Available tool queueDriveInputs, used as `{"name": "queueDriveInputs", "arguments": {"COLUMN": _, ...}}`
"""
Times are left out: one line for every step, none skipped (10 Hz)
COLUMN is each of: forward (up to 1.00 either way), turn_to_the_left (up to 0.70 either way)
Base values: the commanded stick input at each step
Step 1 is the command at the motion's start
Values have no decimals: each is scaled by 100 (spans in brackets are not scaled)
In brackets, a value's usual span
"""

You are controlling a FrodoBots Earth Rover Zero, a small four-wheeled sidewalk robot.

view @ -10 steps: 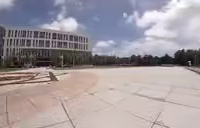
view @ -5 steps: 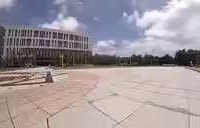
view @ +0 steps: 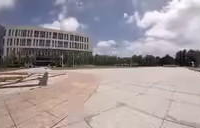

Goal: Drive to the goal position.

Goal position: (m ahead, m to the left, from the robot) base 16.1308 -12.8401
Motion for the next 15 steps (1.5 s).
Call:
{"name": "queueDriveInputs", "arguments": {"forward": 100, "turn_to_the_left": -5}}
{"name": "queueDriveInputs", "arguments": {"forward": 100, "turn_to_the_left": 0}}
{"name": "queueDriveInputs", "arguments": {"forward": 100, "turn_to_the_left": -15}}
{"name": "queueDriveInputs", "arguments": {"forward": 100, "turn_to_the_left": -5}}
{"name": "queueDriveInputs", "arguments": {"forward": 100, "turn_to_the_left": 0}}
{"name": "queueDriveInputs", "arguments": {"forward": 100, "turn_to_the_left": 0}}
{"name": "queueDriveInputs", "arguments": {"forward": 100, "turn_to_the_left": -2}}
{"name": "queueDriveInputs", "arguments": {"forward": 100, "turn_to_the_left": -2}}
{"name": "queueDriveInputs", "arguments": {"forward": 100, "turn_to_the_left": 0}}
{"name": "queueDriveInputs", "arguments": {"forward": 100, "turn_to_the_left": -1}}
{"name": "queueDriveInputs", "arguments": {"forward": 100, "turn_to_the_left": -8}}
{"name": "queueDriveInputs", "arguments": {"forward": 100, "turn_to_the_left": -3}}
{"name": "queueDriveInputs", "arguments": {"forward": 100, "turn_to_the_left": -2}}
{"name": "queueDriveInputs", "arguments": {"forward": 100, "turn_to_the_left": -1}}
{"name": "queueDriveInputs", "arguments": {"forward": 100, "turn_to_the_left": 0}}
